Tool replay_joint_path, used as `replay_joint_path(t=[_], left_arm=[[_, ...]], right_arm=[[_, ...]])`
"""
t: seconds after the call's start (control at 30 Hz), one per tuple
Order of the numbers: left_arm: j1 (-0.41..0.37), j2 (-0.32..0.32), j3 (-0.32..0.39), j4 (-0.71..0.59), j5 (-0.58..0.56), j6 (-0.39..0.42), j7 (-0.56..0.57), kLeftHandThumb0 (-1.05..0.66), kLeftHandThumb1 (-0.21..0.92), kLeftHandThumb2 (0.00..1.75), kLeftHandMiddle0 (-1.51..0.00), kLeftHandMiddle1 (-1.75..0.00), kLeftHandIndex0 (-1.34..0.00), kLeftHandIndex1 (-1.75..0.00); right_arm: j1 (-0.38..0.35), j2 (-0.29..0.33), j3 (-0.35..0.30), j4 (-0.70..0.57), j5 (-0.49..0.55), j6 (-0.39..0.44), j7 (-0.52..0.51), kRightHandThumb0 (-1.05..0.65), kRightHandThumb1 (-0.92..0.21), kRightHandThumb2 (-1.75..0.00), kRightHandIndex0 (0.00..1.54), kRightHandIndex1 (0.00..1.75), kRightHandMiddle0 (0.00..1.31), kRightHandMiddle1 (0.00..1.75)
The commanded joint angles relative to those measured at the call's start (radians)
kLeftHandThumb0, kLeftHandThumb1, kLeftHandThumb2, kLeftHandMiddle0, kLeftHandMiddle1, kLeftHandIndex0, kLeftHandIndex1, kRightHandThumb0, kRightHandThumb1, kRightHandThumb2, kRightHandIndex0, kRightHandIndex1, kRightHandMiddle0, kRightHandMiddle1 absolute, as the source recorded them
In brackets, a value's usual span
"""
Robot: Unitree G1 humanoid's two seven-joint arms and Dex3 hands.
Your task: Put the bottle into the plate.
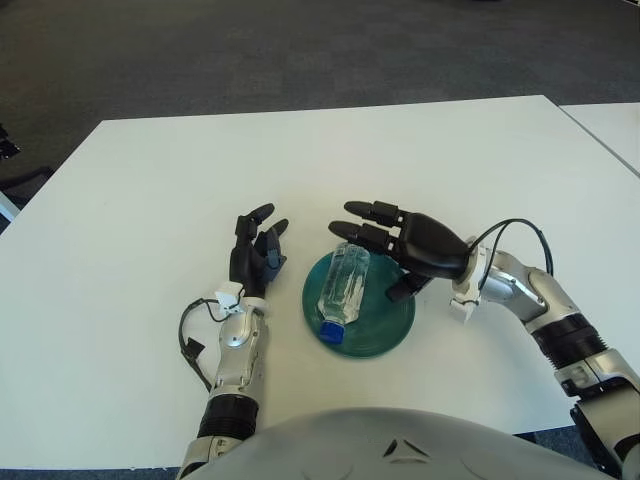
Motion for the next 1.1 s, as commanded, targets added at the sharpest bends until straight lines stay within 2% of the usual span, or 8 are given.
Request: replay_joint_path(t=[0.0, 0.17, 0.4, 0.6, 0.7, 0.8, 0.9, 1.07], left_arm=[[-0.015, -0.012, 0.007, 0.02, 0.0, -0.022, -0.009, -0.76, 0.92, 0.66, -0.46, -0.78, -0.14, -1.14], [-0.021, -0.012, 0.01, 0.029, 0.003, -0.026, -0.007, -0.77, 0.92, 0.67, -0.47, -0.8, -0.17, -1.16], [-0.024, -0.011, 0.015, 0.038, 0.002, -0.04, -0.011, -0.79, 0.92, 0.67, -0.49, -0.82, -0.19, -1.17], [-0.019, -0.008, 0.016, 0.036, 0.01, -0.05, -0.011, -0.81, 0.92, 0.69, -0.47, -0.82, -0.19, -1.16], [-0.015, -0.005, 0.015, 0.037, 0.009, -0.061, -0.02, -0.81, 0.92, 0.7, -0.46, -0.81, -0.18, -1.16], [-0.012, -0.001, 0.016, 0.036, 0.006, -0.064, -0.028, -0.81, 0.92, 0.7, -0.46, -0.81, -0.16, -1.15], [-0.008, 0.004, 0.019, 0.032, 0.0, -0.063, -0.039, -0.82, 0.92, 0.71, -0.45, -0.81, -0.15, -1.14], [-0.003, 0.006, 0.027, 0.028, -0.012, -0.061, -0.057, -0.82, 0.92, 0.71, -0.46, -0.81, -0.14, -1.14]], right_arm=[[-0.049, 0.028, -0.004, 0.082, 0.055, 0.026, 0.018, -1.05, -0.92, -1.01, 0.07, 0.02, 0.01, 0.05], [-0.051, 0.09, -0.013, 0.149, 0.179, 0.073, 0.041, -1.05, -0.92, -0.92, 0.12, 0.02, 0.0, 0.18], [-0.018, 0.169, -0.042, 0.15, 0.322, 0.174, 0.072, -1.0, -0.92, -0.8, 0.25, 0.05, 0.0, 0.54], [-0.019, 0.284, -0.08, 0.25, 0.527, 0.308, 0.153, -0.85, -0.92, -0.67, 0.43, 0.09, 0.02, 0.91], [0.013, 0.348, -0.123, 0.197, 0.645, 0.456, 0.18, -0.75, -0.92, -0.6, 0.51, 0.14, 0.09, 0.98], [0.026, 0.388, -0.152, 0.177, 0.707, 0.532, 0.191, -0.63, -0.92, -0.52, 0.58, 0.19, 0.17, 1.03], [0.033, 0.428, -0.184, 0.173, 0.762, 0.594, 0.2, -0.56, -0.89, -0.52, 0.58, 0.34, 0.24, 1.08], [0.04, 0.463, -0.225, 0.165, 0.811, 0.673, 0.206, -0.48, -0.82, -0.65, 0.54, 0.59, 0.3, 1.12]])
